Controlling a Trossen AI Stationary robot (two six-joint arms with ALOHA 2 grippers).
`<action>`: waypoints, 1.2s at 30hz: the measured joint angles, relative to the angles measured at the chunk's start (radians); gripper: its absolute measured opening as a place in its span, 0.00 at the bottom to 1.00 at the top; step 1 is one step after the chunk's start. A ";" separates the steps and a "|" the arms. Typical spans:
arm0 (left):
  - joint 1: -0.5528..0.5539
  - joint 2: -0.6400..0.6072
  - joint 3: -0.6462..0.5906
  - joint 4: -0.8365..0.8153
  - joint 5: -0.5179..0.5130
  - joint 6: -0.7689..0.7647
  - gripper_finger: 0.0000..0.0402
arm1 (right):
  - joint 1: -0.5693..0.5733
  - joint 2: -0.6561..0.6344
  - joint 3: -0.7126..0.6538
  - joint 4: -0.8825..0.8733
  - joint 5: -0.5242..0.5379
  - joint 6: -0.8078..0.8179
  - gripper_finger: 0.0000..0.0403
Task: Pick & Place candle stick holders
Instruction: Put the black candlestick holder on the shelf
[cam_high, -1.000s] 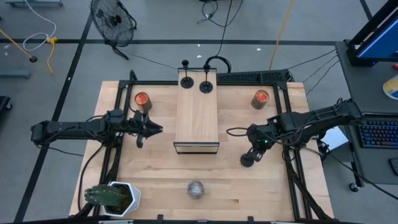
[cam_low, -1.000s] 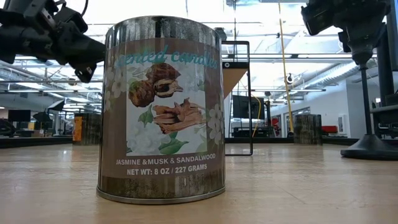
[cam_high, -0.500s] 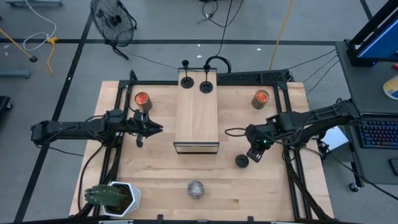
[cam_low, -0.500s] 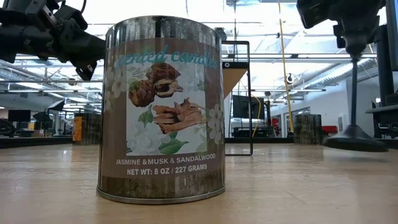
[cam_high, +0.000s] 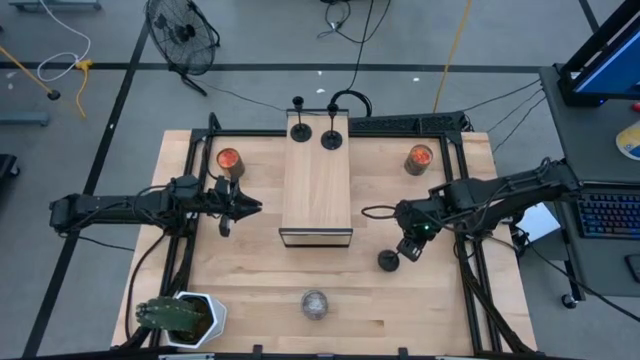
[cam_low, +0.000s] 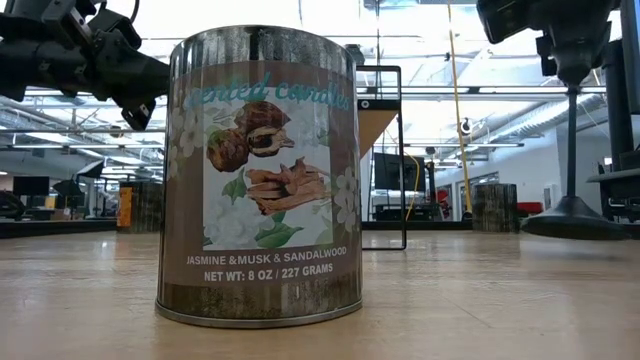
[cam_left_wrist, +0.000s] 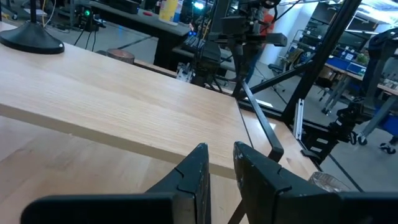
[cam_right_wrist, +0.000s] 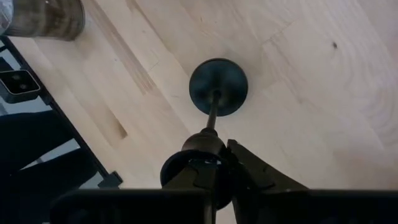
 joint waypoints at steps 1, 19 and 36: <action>0.000 0.000 0.000 0.000 0.000 0.000 0.20 | 0.000 0.000 0.011 -0.001 0.001 0.000 0.03; 0.000 0.000 0.000 -0.011 0.001 0.011 0.20 | -0.056 0.008 0.465 -0.304 0.181 -0.024 0.03; 0.000 0.000 0.000 -0.029 0.002 0.011 0.20 | -0.271 0.297 0.998 -0.457 0.163 -0.402 0.03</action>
